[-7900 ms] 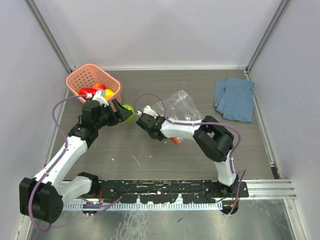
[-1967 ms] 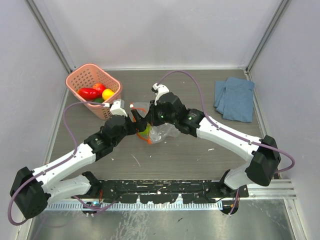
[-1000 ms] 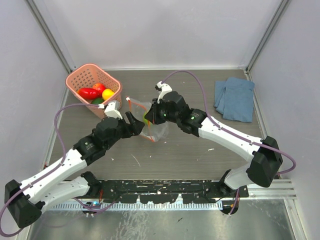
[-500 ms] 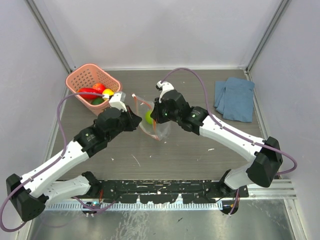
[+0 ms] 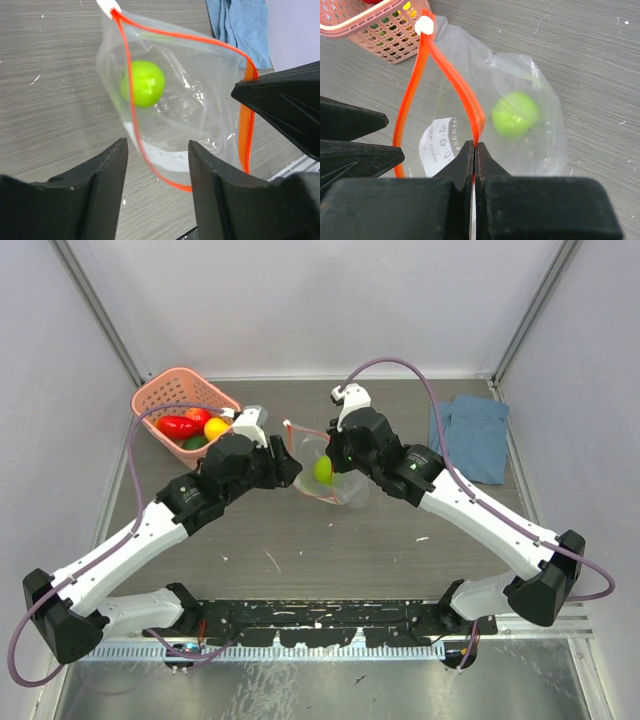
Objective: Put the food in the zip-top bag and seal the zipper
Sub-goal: Adjust the zipper food storage bag at the center of the board.
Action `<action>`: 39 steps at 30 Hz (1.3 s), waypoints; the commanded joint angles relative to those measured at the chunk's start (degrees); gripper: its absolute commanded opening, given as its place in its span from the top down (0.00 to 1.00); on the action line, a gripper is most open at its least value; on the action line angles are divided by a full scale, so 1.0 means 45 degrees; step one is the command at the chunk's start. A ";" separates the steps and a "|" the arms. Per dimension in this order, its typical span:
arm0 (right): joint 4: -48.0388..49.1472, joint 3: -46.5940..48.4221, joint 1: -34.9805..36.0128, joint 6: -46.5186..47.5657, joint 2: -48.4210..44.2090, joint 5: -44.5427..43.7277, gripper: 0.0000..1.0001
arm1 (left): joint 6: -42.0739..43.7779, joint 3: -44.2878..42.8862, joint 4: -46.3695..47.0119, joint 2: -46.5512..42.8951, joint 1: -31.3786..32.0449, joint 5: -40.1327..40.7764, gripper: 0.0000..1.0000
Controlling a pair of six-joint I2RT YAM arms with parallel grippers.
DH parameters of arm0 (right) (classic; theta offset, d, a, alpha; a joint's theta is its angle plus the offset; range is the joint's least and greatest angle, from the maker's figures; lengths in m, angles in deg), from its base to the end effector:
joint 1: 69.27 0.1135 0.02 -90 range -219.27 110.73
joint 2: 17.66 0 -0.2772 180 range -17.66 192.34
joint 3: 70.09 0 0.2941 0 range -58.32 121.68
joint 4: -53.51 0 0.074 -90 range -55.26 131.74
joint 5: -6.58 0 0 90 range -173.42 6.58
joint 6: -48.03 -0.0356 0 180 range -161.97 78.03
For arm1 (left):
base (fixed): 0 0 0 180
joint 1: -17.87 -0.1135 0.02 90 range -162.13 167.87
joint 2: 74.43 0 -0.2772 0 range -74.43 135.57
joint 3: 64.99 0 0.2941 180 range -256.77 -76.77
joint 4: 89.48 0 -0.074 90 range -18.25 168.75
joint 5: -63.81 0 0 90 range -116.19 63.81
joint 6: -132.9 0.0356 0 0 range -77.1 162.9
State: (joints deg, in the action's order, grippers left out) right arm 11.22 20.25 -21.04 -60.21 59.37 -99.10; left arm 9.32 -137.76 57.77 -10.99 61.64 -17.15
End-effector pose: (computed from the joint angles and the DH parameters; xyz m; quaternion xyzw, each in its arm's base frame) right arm 0.2328 0.2462 0.3989 -0.1539 0.8423 0.1774 0.4851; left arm 0.2107 -0.1941 0.3657 0.0309 0.8339 -0.2905 0.4683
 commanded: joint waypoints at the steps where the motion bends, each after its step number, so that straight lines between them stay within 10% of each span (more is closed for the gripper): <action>1: 0.0417 0.0139 -0.0014 0.0146 -0.0423 -0.0251 1.00 | 0.0041 -0.0232 0.0031 0.0054 0.0024 0.0365 0.44; 11: 0.0791 -0.0287 -0.0014 -0.0101 -0.0403 0.0116 1.00 | 0.0099 -0.0077 0.0214 0.1092 0.0029 0.0357 0.41; 20: 0.0028 -0.0479 -0.0014 0.0204 -0.0582 -0.1422 1.00 | 0.0505 -0.0435 0.0263 0.1210 0.0039 0.0214 1.00; 39: -0.1485 -0.0071 -0.0068 0.1319 -0.1125 -0.4250 1.00 | 0.1347 -0.3004 -0.1007 0.2920 0.0199 -0.1450 1.00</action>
State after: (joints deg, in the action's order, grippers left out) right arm 3.72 18.02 -21.04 -55.51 56.07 -116.79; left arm 14.78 -149.61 52.11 -0.85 61.81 -19.18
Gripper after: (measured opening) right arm 0.034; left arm 0.008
